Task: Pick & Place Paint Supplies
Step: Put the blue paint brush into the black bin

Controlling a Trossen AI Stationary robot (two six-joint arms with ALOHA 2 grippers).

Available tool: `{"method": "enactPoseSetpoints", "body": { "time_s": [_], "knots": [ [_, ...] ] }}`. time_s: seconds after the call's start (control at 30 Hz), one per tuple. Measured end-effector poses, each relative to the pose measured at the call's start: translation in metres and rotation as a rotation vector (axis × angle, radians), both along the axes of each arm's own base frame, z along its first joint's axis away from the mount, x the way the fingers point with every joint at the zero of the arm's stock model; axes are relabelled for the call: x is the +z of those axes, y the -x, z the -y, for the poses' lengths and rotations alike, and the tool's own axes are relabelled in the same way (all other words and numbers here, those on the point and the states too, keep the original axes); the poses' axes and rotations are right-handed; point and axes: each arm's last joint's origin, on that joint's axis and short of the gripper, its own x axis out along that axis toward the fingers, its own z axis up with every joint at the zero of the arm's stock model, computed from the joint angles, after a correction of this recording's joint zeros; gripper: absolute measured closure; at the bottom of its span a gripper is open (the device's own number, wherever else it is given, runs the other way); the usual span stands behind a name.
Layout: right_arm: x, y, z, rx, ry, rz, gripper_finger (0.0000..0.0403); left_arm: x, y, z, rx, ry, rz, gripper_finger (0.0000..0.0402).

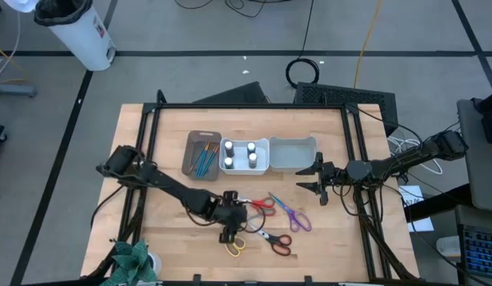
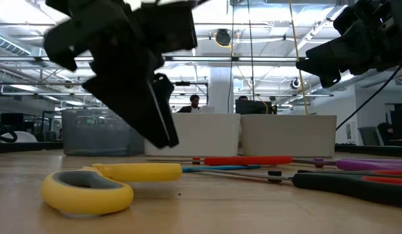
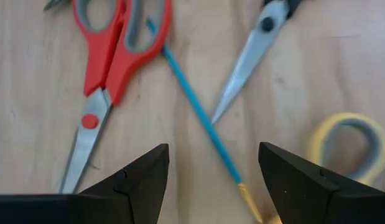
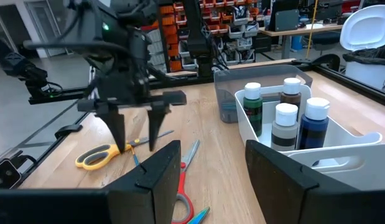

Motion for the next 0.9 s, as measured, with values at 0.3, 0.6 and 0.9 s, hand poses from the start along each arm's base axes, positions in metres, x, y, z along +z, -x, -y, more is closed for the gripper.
{"method": "enactPoseSetpoints", "body": {
  "time_s": [0.3,0.6,0.9],
  "knots": [
    [0.0,0.0,0.0,0.0,0.0,0.0,0.0232,-0.02,-0.002,-0.014,0.09,-0.011,-0.105,0.0147],
    [0.0,0.0,0.0,0.0,0.0,0.002,0.0232,-0.02,-0.001,-0.024,0.153,-0.058,-0.127,0.0147],
    [0.0,0.0,0.0,0.0,0.0,0.0,0.0232,-0.019,0.001,-0.029,0.141,-0.079,-0.154,0.0147]
  ]
}}
